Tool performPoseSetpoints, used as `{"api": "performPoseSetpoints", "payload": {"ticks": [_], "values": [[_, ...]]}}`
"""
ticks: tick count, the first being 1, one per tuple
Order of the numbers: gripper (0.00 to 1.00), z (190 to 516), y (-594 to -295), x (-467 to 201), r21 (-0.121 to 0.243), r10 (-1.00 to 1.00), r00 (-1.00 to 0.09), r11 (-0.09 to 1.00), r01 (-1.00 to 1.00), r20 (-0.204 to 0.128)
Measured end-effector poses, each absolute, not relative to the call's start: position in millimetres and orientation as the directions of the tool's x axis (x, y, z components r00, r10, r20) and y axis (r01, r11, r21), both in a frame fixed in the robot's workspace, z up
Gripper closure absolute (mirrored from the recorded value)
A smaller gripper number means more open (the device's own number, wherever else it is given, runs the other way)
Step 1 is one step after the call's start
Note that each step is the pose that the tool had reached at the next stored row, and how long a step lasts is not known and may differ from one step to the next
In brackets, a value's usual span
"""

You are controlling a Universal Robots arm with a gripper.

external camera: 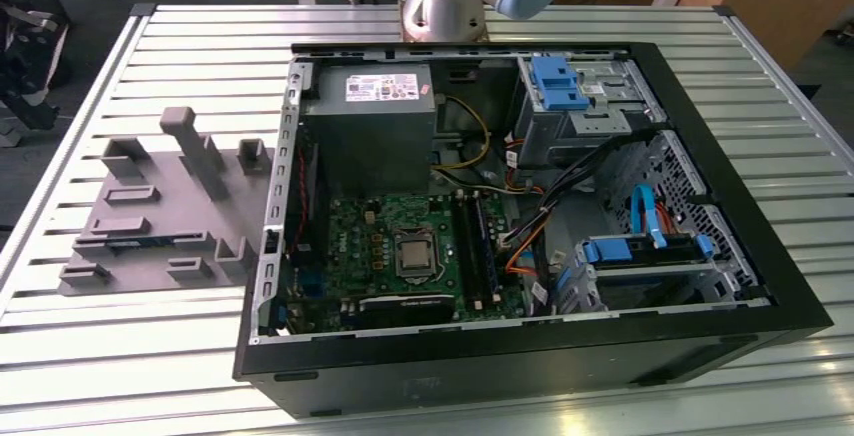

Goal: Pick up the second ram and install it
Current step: 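Pick up the second ram and move it above second insertion slot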

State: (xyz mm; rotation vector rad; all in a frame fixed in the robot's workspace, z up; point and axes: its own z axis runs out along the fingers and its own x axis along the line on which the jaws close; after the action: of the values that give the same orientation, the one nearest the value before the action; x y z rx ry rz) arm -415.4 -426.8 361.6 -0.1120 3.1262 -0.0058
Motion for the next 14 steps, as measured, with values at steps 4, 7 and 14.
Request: {"api": "performPoseSetpoints", "payload": {"ticks": [4,7,14], "values": [[0.89,360.9,-426.8,-415.4,-0.004,-0.143,-0.99,0.99,-0.143,-0.013],[0.89,360.2,-426.8,-415.4,-0.004,-0.198,-0.98,0.98,-0.198,-0.013],[0.89,358.0,-426.9,-415.4,-0.004,-0.32,-0.947,0.947,-0.32,-0.013]]}}
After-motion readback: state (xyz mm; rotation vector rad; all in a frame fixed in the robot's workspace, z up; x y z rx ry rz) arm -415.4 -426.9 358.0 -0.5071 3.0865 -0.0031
